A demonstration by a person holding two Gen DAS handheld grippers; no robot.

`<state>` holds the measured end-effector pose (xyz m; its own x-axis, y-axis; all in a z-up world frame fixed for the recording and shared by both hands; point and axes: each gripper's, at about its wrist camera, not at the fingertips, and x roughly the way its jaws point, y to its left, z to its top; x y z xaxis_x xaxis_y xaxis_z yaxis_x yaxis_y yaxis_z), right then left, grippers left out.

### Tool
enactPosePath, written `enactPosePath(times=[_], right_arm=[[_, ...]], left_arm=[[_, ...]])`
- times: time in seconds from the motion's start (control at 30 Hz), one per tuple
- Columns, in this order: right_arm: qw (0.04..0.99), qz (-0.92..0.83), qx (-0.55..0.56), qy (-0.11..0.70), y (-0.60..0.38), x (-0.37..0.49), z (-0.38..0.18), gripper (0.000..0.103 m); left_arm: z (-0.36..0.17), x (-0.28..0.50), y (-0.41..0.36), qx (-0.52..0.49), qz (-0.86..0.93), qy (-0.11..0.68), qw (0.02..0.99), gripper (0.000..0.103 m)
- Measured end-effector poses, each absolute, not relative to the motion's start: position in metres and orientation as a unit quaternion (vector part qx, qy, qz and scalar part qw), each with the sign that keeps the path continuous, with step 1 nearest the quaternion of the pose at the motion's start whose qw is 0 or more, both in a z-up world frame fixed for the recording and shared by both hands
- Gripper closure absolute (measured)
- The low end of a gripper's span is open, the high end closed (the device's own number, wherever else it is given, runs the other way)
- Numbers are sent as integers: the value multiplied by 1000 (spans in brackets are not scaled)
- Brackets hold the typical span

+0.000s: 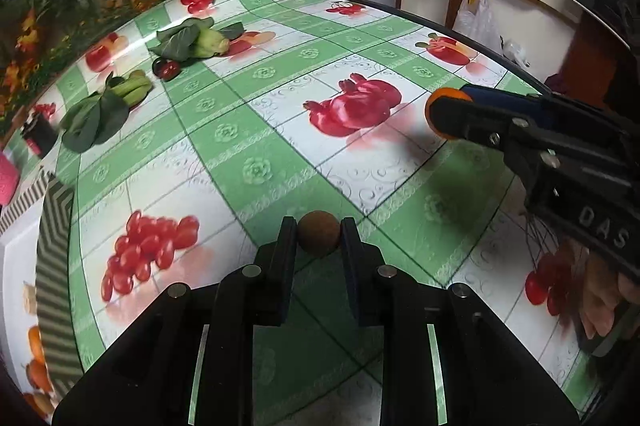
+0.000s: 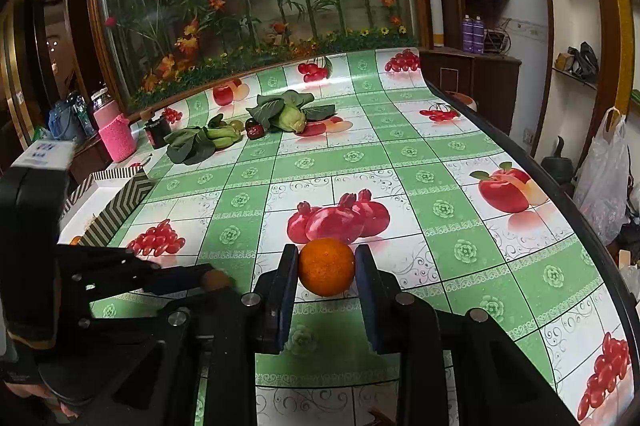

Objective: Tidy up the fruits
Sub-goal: 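Carry the orange and kiwi over the white tray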

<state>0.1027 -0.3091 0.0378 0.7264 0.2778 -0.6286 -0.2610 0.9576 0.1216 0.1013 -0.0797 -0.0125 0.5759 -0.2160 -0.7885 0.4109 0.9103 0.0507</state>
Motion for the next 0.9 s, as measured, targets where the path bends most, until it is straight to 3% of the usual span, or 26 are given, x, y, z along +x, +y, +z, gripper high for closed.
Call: enactPosePath(times=[0.9], right_arm=[[935,160,-52,312,-267,80,52,75]], left_arm=[[23,69,-18,42,-158,393,905,82]])
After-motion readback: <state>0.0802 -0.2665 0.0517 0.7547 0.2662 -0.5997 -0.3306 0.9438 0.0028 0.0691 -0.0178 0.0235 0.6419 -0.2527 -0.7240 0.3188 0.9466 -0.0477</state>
